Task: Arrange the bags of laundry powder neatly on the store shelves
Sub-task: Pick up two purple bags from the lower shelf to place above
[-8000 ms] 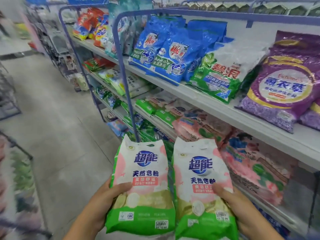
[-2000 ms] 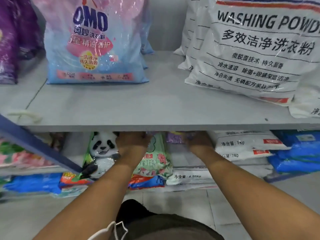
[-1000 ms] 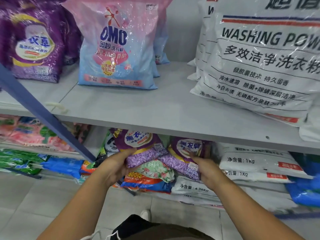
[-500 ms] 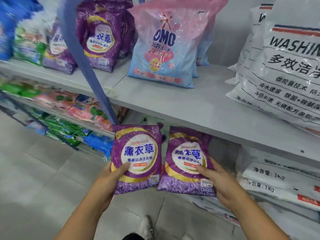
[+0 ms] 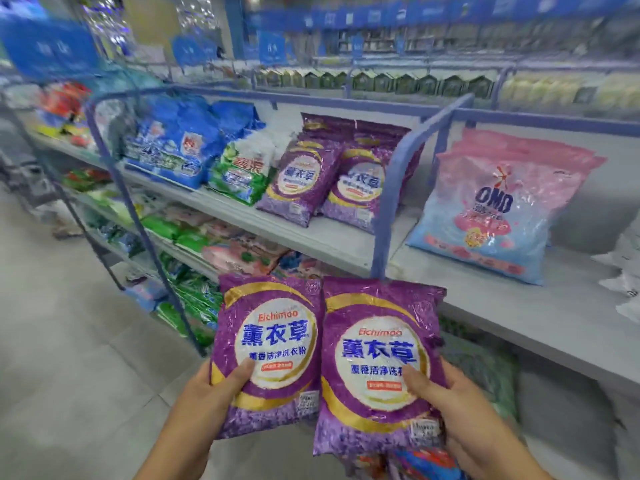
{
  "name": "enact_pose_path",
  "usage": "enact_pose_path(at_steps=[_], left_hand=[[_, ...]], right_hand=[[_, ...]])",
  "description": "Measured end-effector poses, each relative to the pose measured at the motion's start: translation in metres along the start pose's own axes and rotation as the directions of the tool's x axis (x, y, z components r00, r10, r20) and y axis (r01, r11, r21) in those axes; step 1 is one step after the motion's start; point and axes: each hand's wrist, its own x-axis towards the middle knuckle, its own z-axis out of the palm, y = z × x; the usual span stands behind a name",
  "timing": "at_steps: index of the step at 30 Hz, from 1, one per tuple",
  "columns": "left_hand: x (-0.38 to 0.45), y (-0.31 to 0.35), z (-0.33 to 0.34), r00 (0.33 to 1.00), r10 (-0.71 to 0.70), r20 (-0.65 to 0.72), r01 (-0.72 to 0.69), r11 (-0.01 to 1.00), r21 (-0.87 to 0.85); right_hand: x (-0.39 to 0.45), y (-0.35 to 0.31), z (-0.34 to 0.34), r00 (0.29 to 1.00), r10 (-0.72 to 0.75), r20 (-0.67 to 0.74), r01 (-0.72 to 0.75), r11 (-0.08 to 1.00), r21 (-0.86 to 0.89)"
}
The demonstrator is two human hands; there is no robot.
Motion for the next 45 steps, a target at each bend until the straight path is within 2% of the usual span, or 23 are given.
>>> enact_pose_path(at_steps=[6,10,16,21,25,29,34,36,38,40,41,42,45], left_hand=[[0.036,0.044,-0.084,0.994,0.086,0.064,-0.085,0.996,-0.011],[0.063,0.071,-0.107,0.991,0.126,0.055,-0.128,0.991,0.036],[0.115,0.1,-0.088,0.979,0.187,0.08,-0.191,0.98,0.047],[0.156,0.128,-0.055,0.961,0.236,0.145,-0.245,0.968,0.055],[0.194,0.157,-0.045,0.96,0.248,0.13,-0.252,0.967,0.018],[0.231,0.185,-0.035,0.944,0.277,0.179,-0.271,0.961,-0.06],[0.287,0.21,-0.012,0.905,0.294,0.307,-0.288,0.955,-0.065],[0.309,0.218,-0.001,0.884,0.286,0.37,-0.284,0.957,-0.062],[0.329,0.224,0.008,0.853,0.277,0.442,-0.289,0.956,-0.04],[0.344,0.229,0.018,0.816,0.267,0.513,-0.305,0.952,-0.01],[0.35,0.23,0.023,0.801,0.26,0.54,-0.306,0.952,-0.004],[0.353,0.23,0.028,0.785,0.258,0.563,-0.306,0.952,-0.009],[0.362,0.227,0.04,0.746,0.237,0.623,-0.304,0.953,0.0]], right_hand=[[0.019,-0.03,0.09,0.988,-0.087,-0.125,0.09,0.996,0.015],[0.026,-0.048,0.122,0.968,-0.123,-0.217,0.136,0.989,0.049],[0.052,-0.073,0.143,0.924,-0.243,-0.295,0.235,0.97,-0.063],[0.096,-0.096,0.145,0.886,-0.333,-0.323,0.328,0.942,-0.07],[0.138,-0.115,0.152,0.846,-0.391,-0.362,0.39,0.917,-0.079],[0.173,-0.129,0.155,0.779,-0.45,-0.437,0.459,0.884,-0.091],[0.211,-0.15,0.156,0.656,-0.562,-0.503,0.514,0.822,-0.247],[0.228,-0.153,0.151,0.612,-0.563,-0.556,0.485,0.822,-0.299],[0.249,-0.149,0.144,0.588,-0.533,-0.608,0.396,0.845,-0.358],[0.269,-0.137,0.136,0.568,-0.532,-0.628,0.175,0.824,-0.539],[0.276,-0.13,0.135,0.564,-0.531,-0.633,0.033,0.78,-0.625],[0.282,-0.124,0.137,0.552,-0.533,-0.642,-0.047,0.749,-0.661],[0.296,-0.112,0.142,0.484,-0.486,-0.728,-0.081,0.803,-0.59]])
